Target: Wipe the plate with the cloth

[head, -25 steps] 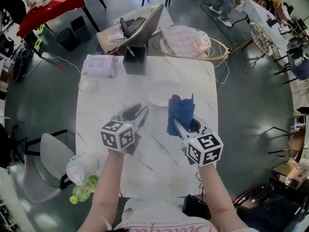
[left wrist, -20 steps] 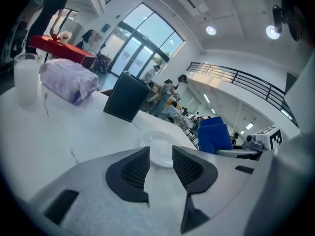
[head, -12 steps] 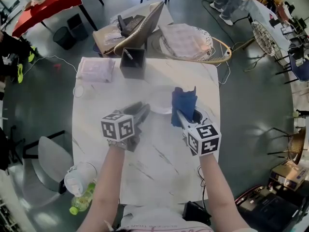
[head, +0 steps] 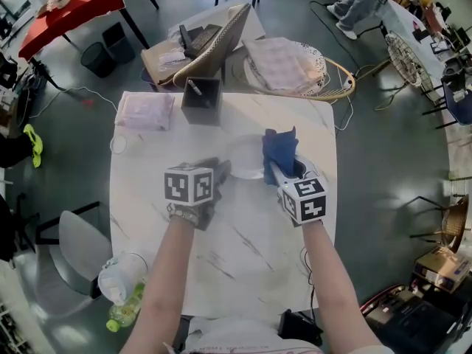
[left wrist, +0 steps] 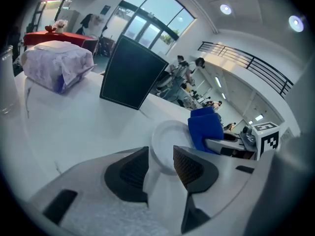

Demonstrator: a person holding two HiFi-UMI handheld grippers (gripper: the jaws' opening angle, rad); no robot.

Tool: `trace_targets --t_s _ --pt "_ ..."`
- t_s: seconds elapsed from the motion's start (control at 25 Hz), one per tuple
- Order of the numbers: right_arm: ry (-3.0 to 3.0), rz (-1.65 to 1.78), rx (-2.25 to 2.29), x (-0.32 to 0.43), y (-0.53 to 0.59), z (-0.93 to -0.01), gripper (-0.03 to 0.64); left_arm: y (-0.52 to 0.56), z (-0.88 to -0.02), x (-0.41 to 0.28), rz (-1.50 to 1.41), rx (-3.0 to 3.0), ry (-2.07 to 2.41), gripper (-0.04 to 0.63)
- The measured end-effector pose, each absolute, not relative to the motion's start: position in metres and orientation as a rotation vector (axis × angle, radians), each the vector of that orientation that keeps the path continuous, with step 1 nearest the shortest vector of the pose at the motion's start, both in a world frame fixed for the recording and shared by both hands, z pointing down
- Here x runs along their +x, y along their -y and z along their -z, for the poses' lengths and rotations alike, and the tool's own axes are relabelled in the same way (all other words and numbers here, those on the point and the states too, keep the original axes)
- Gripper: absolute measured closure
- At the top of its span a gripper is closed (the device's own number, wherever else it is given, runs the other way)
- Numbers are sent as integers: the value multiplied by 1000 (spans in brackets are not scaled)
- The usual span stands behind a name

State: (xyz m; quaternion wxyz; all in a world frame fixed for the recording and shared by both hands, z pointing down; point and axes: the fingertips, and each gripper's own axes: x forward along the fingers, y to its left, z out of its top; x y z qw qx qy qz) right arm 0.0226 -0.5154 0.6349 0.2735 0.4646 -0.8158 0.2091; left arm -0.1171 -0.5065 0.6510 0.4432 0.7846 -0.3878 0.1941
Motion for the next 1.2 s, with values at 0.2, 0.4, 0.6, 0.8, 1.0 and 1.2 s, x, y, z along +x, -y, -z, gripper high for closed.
trace_targets --t_s 0.2,0.4,0.6,0.8,1.0,1.2 --pt "2191 -614 1227 26 513 -644 502 510 -655 -105 -487 1909 897 465" --pt "2208 -611 1224 26 513 -643 502 512 -653 -98 -444 1893 926 528" --pt "2206 -608 1236 29 505 -632 502 504 -646 -99 -340 1856 954 557" --pt "2230 -615 1277 34 485 -610 502 490 -635 -101 -279 1837 958 577" --pt "2259 -604 1315 36 465 -583 502 473 -623 -103 -266 1833 981 577" --pt "2298 -576 1352 37 441 -548 502 456 -599 -106 -209 1845 1012 577"
